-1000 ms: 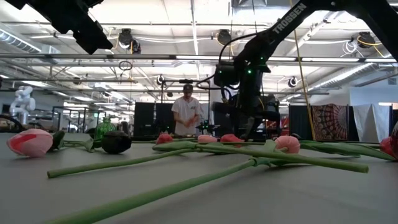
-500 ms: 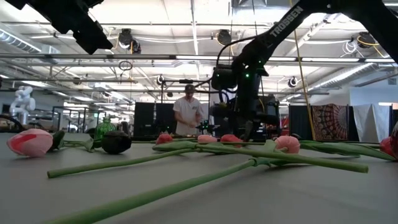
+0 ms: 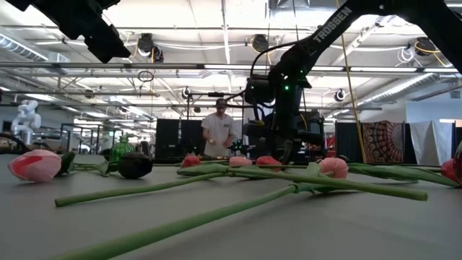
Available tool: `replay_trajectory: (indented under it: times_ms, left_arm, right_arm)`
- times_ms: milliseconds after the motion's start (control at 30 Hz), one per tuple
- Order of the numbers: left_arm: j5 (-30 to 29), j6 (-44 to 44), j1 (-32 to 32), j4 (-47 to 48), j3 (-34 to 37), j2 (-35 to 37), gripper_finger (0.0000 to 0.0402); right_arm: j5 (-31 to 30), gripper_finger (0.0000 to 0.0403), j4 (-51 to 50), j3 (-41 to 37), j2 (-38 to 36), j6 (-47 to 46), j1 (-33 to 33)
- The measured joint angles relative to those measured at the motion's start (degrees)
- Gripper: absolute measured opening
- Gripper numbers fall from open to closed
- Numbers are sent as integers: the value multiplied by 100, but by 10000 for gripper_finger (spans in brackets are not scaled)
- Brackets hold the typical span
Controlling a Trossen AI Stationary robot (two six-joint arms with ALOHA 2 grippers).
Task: Sort flowers into vase by color
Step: Put the top black flower into the red vase
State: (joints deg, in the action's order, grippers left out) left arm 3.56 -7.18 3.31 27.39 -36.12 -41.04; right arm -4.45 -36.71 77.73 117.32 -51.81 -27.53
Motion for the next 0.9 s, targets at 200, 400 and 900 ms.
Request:
replay_trajectory:
  times_ms: [200, 400, 900]
  left_arm:
    - [0, 2, 0, 12, 0, 0, 197]
    - [0, 4, 0, 16, 0, 0, 197]
    - [-1, 2, 0, 21, -2, 0, 197]
  right_arm:
    - [4, 72, 4, -4, 7, 46, 0]
    - [37, 11, 52, -4, 9, 157, -2]
    - [55, 1, -99, -43, -242, 454, 3]
